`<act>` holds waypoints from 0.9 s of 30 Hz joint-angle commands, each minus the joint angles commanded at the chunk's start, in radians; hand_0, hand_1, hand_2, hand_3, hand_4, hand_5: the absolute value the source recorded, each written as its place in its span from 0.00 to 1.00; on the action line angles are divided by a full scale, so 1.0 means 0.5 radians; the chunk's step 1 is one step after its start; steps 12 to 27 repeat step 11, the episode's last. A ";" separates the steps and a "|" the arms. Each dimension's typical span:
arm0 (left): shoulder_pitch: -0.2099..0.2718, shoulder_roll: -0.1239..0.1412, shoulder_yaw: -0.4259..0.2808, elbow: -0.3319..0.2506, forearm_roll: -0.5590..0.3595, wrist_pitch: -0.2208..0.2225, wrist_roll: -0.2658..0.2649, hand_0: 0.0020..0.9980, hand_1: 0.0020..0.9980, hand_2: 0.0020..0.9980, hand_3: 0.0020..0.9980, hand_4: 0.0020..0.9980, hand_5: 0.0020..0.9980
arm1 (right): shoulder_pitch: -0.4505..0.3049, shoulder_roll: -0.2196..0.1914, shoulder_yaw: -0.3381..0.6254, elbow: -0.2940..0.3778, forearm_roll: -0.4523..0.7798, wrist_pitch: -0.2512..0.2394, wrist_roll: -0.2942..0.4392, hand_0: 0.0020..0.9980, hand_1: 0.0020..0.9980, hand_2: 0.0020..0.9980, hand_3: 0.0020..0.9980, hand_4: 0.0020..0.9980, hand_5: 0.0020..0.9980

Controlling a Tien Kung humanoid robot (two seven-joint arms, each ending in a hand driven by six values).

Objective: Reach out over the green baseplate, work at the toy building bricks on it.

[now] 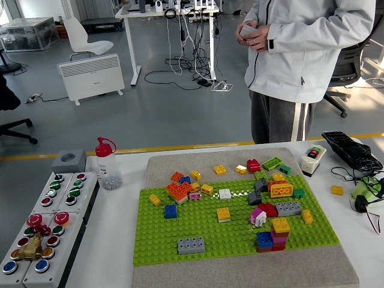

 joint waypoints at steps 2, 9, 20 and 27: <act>-0.001 0.000 0.000 0.000 0.003 0.000 0.001 0.68 0.68 0.66 0.62 0.35 1.00 | 0.009 -0.006 0.006 -0.001 -0.007 0.004 0.001 0.90 0.80 0.78 0.71 0.60 0.49; 0.002 -0.006 0.001 0.000 0.026 -0.002 0.010 0.68 0.68 0.67 0.62 0.35 1.00 | 0.046 -0.016 0.041 0.000 -0.078 0.002 -0.018 1.00 0.93 0.99 1.00 0.70 0.51; 0.004 -0.008 0.002 0.000 0.034 -0.005 0.013 0.68 0.68 0.67 0.62 0.35 1.00 | 0.053 -0.019 0.045 0.009 -0.151 0.050 -0.068 1.00 0.93 0.99 1.00 0.70 0.51; 0.004 -0.008 0.002 0.000 0.034 -0.005 0.013 0.68 0.68 0.67 0.62 0.35 1.00 | 0.053 -0.019 0.045 0.009 -0.151 0.050 -0.068 1.00 0.93 0.99 1.00 0.70 0.51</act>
